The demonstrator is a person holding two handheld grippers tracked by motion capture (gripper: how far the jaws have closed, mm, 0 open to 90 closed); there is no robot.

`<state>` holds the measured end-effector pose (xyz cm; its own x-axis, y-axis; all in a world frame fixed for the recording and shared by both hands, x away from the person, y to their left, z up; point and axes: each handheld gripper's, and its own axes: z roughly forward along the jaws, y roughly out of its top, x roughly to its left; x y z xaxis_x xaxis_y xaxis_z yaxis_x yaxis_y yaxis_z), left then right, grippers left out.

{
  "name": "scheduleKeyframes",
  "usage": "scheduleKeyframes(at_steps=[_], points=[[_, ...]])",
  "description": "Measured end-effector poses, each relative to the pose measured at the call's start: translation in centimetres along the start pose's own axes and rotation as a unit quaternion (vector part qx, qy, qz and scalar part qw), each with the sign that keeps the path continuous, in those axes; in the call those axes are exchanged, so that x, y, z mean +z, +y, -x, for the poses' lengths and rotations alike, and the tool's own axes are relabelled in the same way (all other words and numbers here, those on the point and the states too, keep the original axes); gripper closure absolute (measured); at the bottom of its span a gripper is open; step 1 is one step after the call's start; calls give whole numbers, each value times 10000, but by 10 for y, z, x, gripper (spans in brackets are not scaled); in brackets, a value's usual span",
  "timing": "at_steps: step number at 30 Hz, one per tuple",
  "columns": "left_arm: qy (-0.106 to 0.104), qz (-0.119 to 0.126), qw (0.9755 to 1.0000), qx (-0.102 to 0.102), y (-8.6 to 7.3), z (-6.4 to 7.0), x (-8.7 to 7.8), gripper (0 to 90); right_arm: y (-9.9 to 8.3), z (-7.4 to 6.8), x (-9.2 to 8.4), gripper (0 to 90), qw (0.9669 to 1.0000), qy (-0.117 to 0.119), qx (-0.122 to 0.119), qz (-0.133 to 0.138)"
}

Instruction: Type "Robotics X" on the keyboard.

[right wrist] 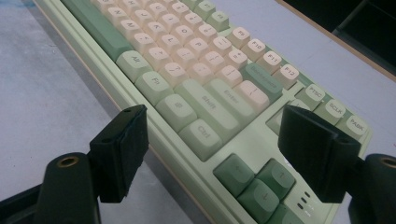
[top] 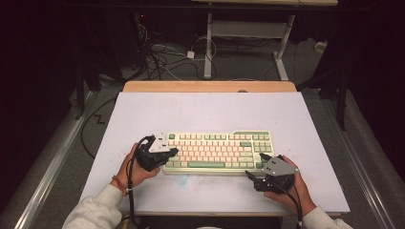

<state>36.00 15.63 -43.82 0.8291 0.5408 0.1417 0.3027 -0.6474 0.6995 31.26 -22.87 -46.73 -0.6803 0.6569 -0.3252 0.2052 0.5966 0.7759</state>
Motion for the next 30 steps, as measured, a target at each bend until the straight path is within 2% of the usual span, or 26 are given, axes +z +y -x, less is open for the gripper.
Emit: scheduleKeyframes(at_steps=[2, 9, 16, 23, 30], points=[[-94, -45, 9999, -2, 4, -1, 4, 878, 0, 0, 0, 247, 10000, 4, -7, -2], [-162, -247, 9994, 167, 14, 0, 19, 878, 0, 0, 1, 247, 10000, 23, 2, -19], [-227, -361, 9989, 192, 20, -1, 31, 877, -1, -1, 1, 247, 10000, 67, -21, -42], [-228, -498, 9983, 222, 22, -1, 39, 877, -1, -1, 2, 247, 9999, 87, -13, -54], [-217, -534, 9981, 232, 22, -1, 42, 876, -1, -1, 2, 248, 9999, 96, -19, -64]])
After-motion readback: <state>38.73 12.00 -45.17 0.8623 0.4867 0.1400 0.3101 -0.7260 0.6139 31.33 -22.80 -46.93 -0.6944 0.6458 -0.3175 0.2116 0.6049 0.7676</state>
